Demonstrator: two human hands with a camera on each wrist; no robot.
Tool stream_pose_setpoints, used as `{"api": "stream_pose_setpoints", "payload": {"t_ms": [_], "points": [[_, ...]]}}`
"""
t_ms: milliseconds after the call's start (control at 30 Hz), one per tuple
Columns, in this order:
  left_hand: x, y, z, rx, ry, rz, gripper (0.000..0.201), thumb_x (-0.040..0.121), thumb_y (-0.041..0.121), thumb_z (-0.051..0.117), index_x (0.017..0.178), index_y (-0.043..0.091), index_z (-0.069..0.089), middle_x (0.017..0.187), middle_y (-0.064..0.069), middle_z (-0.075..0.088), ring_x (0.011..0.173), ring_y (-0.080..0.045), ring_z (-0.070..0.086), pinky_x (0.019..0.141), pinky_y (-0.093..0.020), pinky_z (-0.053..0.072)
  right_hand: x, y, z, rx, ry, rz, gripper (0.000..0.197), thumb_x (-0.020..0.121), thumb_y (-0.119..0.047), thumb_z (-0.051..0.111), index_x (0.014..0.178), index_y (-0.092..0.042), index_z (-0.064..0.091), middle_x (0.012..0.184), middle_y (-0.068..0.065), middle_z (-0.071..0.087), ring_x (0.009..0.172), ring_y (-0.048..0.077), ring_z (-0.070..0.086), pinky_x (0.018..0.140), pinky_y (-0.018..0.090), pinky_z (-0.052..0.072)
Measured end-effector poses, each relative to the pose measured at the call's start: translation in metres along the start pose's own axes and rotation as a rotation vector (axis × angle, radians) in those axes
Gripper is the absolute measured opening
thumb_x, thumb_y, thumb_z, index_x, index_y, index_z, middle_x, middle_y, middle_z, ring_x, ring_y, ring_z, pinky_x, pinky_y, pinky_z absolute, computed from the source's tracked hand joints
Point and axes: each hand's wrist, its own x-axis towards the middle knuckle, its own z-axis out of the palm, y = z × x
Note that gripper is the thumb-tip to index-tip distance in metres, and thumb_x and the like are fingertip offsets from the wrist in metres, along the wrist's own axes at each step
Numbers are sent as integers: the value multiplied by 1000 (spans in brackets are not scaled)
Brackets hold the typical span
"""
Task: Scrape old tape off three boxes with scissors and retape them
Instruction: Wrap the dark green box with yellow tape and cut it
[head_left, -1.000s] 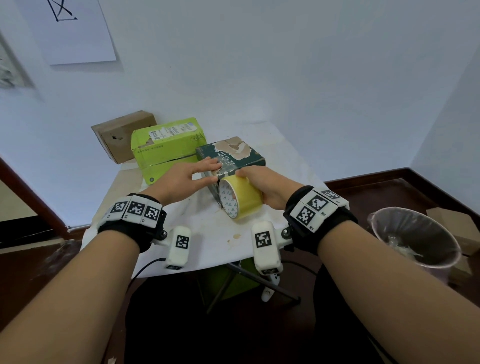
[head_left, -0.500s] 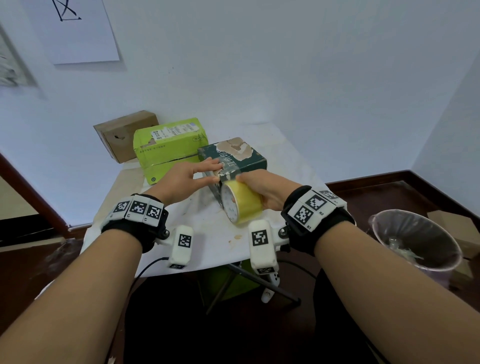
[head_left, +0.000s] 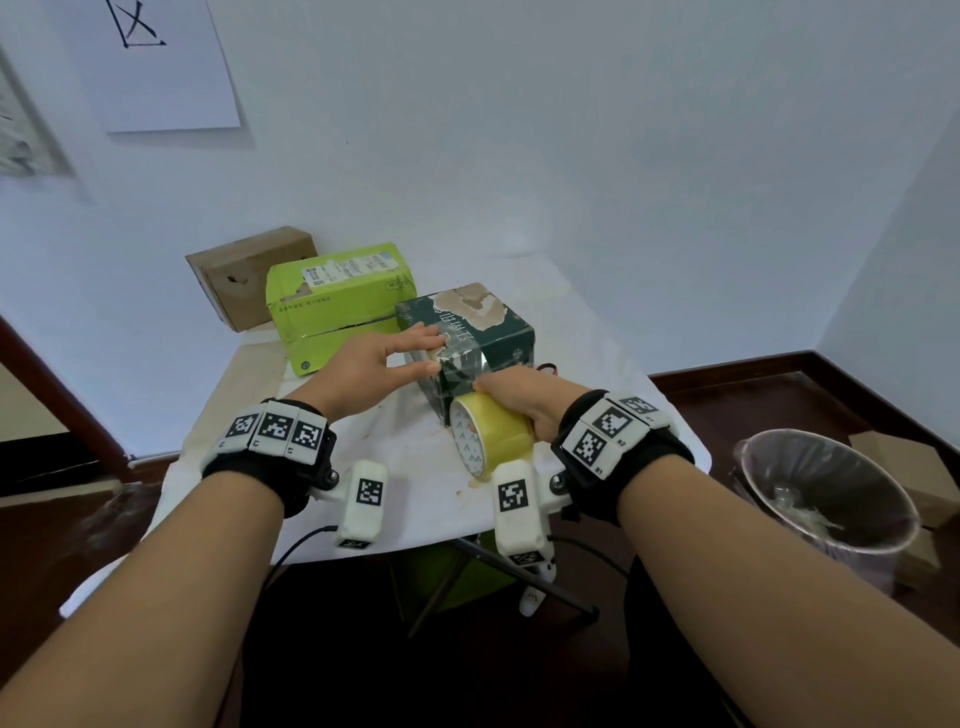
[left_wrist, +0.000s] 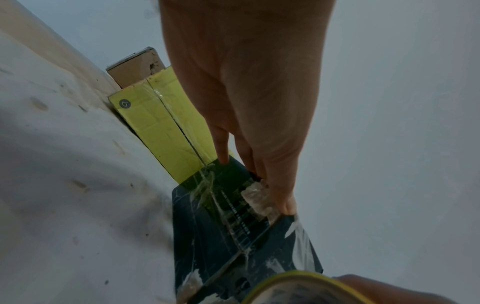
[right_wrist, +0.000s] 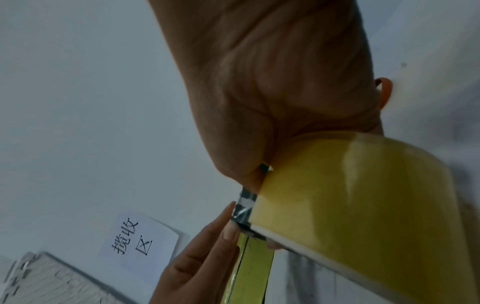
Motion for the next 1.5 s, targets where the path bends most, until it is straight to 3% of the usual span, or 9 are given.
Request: {"api": "stream_pose_setpoints", "payload": {"t_ms": [467,600,700,1067,1167,1233,1333,1400,1500], "points": [[4,24,-4,142,1,-122,37,88,50,59,117,29,67,134,17,55,128,5,42,112,-26,29,3,5,2,-173,-21,-100,44,101,-22,35,138,3,41,142,21,44,131,33,42,110,41,35],[14,30,8,363,146,-108,33,85,57,60,91,26,69,113,10,70,105,-13,64,92,-36,49,7,6,1,-189,-6,-119,43,101,-21,35,137,3,43,140,21,45,130,34,44,108,41,37],[16,28,13,439,191,-63,33,83,54,62,91,23,69,102,8,73,86,-17,68,75,-39,53,11,7,0,-169,6,-118,44,101,-23,37,136,2,44,139,20,47,128,34,46,107,41,39],[20,40,17,905,109,6,40,93,56,46,99,19,60,80,-3,69,73,-23,62,51,-29,29,19,9,-6,-104,-37,-74,39,100,-29,39,131,-6,48,137,17,50,120,30,52,104,42,43],[21,42,18,967,111,13,41,93,58,44,95,20,58,76,-2,67,71,-23,61,48,-29,25,24,8,-6,33,-66,19,41,98,-37,43,127,-8,45,123,13,57,112,28,56,97,47,48],[21,42,18,969,117,27,42,93,59,44,94,19,58,75,-2,67,69,-22,60,45,-27,23,23,7,-10,78,-85,53,35,99,-42,43,114,-11,49,96,7,59,90,22,59,83,39,53],[21,41,18,969,125,40,43,91,61,45,94,20,59,73,-2,66,68,-23,61,45,-27,24,19,7,-24,24,-58,71,47,100,-51,31,85,-11,52,65,3,56,55,13,50,55,23,44],[22,41,17,992,118,35,44,90,64,43,93,22,57,71,0,64,67,-21,59,46,-27,25,23,8,-36,-9,3,64,54,102,-46,28,76,-7,55,53,4,62,45,12,55,43,17,40],[22,40,16,1013,110,32,44,91,64,41,93,22,55,65,3,56,62,-18,52,45,-25,25,31,12,-55,-62,150,22,34,101,-17,41,72,-3,53,46,6,60,34,11,53,34,15,37]]}}
